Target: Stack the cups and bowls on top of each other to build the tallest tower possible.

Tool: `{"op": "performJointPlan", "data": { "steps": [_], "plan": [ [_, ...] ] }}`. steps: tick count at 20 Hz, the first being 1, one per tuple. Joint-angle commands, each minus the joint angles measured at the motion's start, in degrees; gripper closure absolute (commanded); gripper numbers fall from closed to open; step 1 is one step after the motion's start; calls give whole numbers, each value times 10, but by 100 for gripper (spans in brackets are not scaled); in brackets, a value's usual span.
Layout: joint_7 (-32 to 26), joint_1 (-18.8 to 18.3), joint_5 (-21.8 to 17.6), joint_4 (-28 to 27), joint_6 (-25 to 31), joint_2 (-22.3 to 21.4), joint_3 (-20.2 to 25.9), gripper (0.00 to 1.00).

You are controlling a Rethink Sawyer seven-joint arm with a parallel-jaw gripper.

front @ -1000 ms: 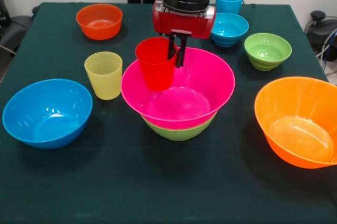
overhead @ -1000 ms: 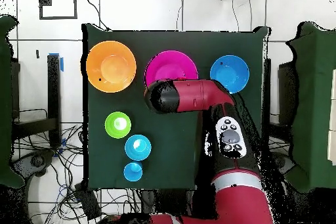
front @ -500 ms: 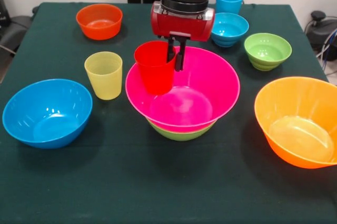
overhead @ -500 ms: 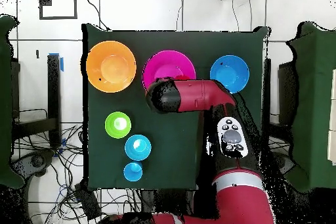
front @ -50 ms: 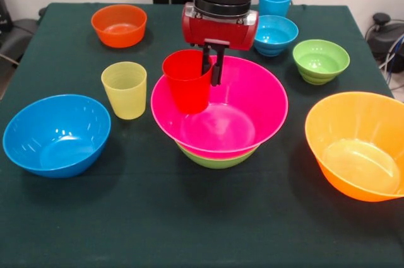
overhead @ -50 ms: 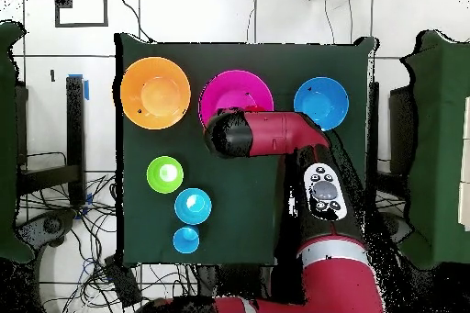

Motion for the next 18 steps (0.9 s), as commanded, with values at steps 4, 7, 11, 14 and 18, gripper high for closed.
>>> {"op": "performJointPlan", "data": {
  "steps": [4, 7, 11, 14, 18],
  "plan": [
    [57, 2, 8, 28, -43, 26, 28, 100],
    [69, 11, 10, 23, -43, 27, 16, 0],
    [63, 4, 16, 16, -51, 40, 24, 0],
    [49, -4, 17, 9, -57, 48, 32, 0],
    [43, -8, 20, 12, -61, 46, 40, 0]
  ]
}}
